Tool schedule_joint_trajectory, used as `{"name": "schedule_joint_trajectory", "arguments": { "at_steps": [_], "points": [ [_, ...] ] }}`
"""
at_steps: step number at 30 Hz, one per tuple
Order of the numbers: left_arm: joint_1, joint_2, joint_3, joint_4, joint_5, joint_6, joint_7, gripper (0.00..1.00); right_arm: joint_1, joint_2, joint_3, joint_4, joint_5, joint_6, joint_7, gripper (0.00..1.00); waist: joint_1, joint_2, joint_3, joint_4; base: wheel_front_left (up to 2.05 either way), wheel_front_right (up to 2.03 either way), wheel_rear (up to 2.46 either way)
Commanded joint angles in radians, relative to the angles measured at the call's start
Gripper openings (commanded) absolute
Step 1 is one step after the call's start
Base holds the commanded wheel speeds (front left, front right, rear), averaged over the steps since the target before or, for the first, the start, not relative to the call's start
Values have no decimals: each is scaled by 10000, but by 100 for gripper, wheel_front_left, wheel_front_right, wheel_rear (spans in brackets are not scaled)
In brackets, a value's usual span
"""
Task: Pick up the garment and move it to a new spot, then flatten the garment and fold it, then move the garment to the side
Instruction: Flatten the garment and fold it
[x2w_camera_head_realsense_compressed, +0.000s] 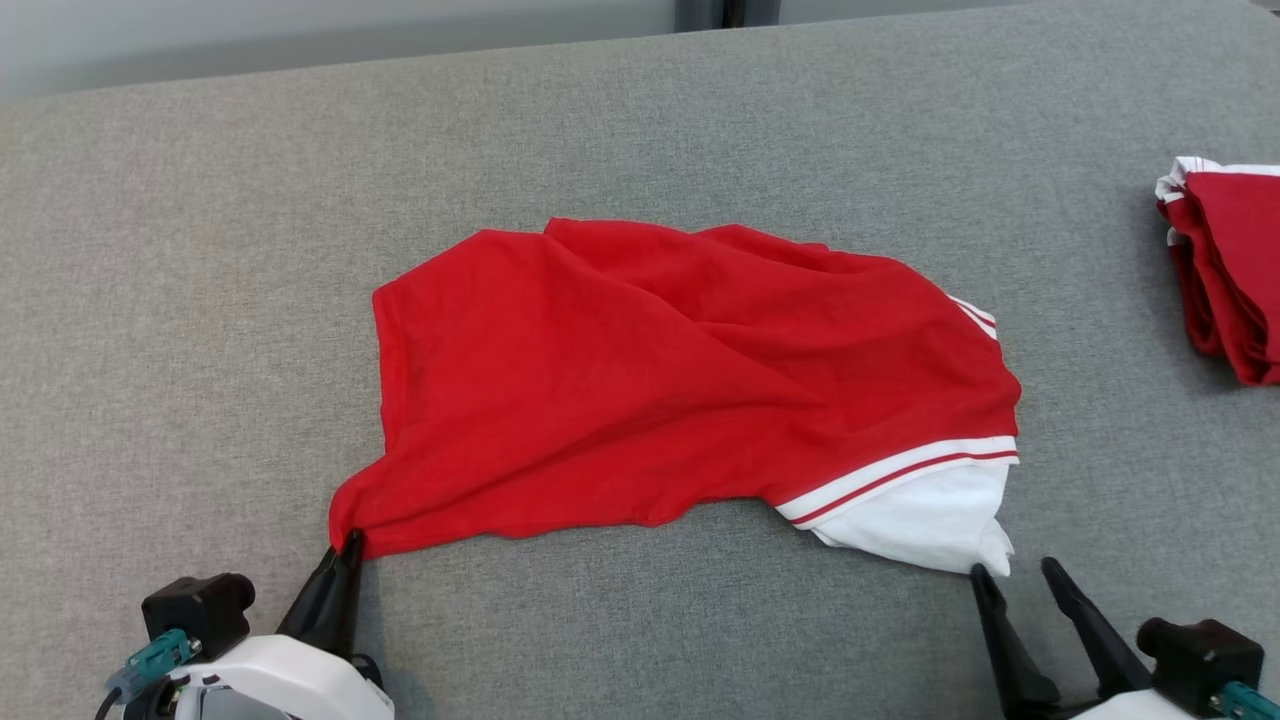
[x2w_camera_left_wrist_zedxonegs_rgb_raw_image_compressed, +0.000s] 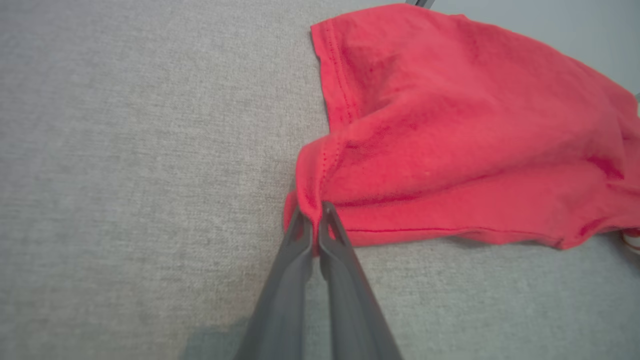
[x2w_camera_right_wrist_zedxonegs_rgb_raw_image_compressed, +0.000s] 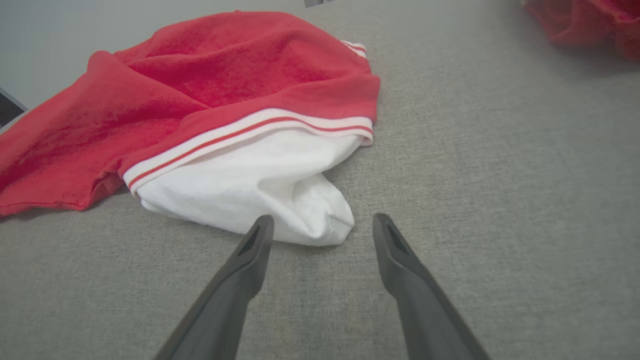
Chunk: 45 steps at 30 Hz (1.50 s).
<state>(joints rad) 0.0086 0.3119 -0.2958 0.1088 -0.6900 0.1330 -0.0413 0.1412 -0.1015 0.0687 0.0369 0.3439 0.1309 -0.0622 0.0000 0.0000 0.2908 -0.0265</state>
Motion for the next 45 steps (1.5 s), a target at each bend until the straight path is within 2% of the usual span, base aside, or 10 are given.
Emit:
{"name": "schedule_joint_trajectory", "arguments": {
  "at_steps": [1, 7, 8, 10, 16, 21, 25, 30, 38, 45],
  "points": [
    [-237, 80, 12, -46, 4, 16, -1, 0, -182, -40, 190, 66, 101, -4, -131, 100, 0, 0, 33, 13, 0, 0, 0],
    [-315, 89, -28, -85, 57, 60, -14, 0, -507, -202, 589, 432, 204, -4, -284, 100, 0, 0, 107, 75, 0, 0, 0],
    [-328, 91, -25, -90, 58, 63, -44, 0, -612, -234, 666, 525, 236, -4, -274, 93, 0, 0, 113, 74, 0, 0, 0],
    [-427, 95, -16, -160, 140, 22, -246, 0, -829, -325, 792, 760, 298, -4, -200, 0, 0, 0, 108, 93, 0, 0, 0],
    [-845, 261, 136, -1008, 452, 65, -679, 0, -1215, -720, 894, 179, 605, -4, -240, 0, 0, 0, -10, 131, 0, 0, 0],
    [-1484, 676, 398, -2466, 684, 133, -588, 0, -1830, -985, 666, -1112, 2134, -4, 214, 0, 0, 0, -192, 48, 0, 0, 0],
    [-2406, 1080, 589, -3374, 938, 110, -299, 0, -2830, -1485, 203, -2059, 3161, -4, 561, 0, 0, 0, -298, -4, 0, 0, 0],
    [-3970, 1576, 799, -3957, 1178, 1, 267, 0, -4753, -2022, -456, -2732, 3762, -4, 839, 0, 0, 0, -469, -131, 0, 0, 0],
    [-6739, 1938, 872, -3585, 1214, -348, 1086, 0, -8305, -2517, -964, -2428, 3930, -4, 1038, 0, 0, 0, -853, -220, 0, 0, 0],
    [-8114, 1877, 637, -2885, 1202, -612, 1428, 0, -9865, -2747, -838, -1588, 3814, -4, 1304, 0, 0, 0, -930, -198, 0, 0, 0]
  ]
}}
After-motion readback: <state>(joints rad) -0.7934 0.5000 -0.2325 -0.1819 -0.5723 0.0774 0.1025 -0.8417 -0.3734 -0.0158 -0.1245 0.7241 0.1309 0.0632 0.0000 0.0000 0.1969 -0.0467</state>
